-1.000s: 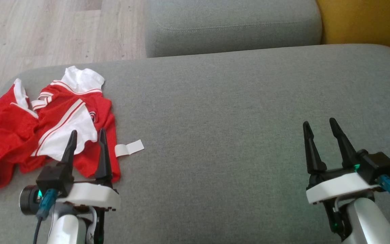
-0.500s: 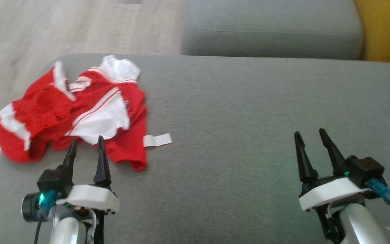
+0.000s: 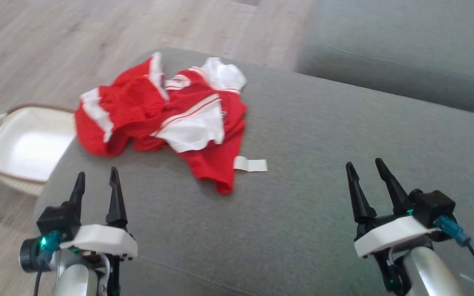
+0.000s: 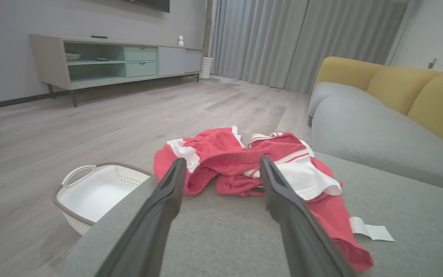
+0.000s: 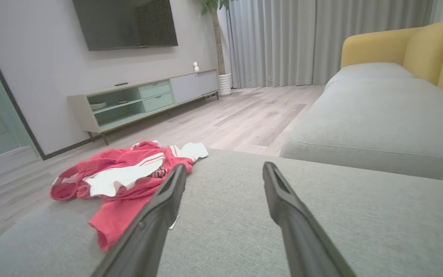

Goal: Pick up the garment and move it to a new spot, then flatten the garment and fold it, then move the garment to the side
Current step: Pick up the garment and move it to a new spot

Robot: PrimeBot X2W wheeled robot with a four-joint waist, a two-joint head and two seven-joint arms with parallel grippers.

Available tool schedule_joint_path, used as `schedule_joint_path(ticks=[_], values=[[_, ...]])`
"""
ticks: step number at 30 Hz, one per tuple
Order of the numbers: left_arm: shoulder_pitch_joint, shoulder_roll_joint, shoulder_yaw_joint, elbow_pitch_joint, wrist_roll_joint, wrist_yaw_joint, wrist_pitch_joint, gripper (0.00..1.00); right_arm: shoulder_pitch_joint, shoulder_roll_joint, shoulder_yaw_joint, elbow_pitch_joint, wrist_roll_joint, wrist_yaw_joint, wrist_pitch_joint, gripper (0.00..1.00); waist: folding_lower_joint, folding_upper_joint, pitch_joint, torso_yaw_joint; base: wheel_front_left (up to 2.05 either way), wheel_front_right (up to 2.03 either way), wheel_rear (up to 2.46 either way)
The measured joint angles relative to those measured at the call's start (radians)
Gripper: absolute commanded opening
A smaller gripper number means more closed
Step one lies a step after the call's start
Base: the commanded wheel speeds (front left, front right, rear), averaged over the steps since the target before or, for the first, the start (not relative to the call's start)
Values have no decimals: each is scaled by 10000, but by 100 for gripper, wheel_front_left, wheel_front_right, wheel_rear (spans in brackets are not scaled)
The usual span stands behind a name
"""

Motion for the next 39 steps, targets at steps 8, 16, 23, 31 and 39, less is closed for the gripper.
schedule_joint_path(ticks=[8, 16, 23, 31, 39], values=[[0, 8, 190, 107, -2, -96, 0, 100, -1, 138, 71, 4, 73, 0, 0, 100, 0, 0, -32, 777, 0, 0, 0], [-1, 6, 259, 155, -161, -174, 0, 100, 0, 134, 178, 29, 159, 0, 0, 100, 0, 0, -59, 554, 0, 0, 0], [-525, 13, 378, 798, -491, -704, 104, 100, -2, 113, 355, 23, 261, 0, 0, 100, 0, 0, -5, 147, 0, 0, 0], [-3698, 591, -288, 2040, -587, -1204, 3016, 100, -27, 56, 462, -15, 322, 0, 0, 100, 0, 0, 225, -587, 0, 0, 0], [-6362, 842, -514, 4853, -974, -1490, 4700, 100, -766, -257, 991, -63, 466, 0, 0, 100, 0, 0, 808, -1736, 0, 0, 0]])
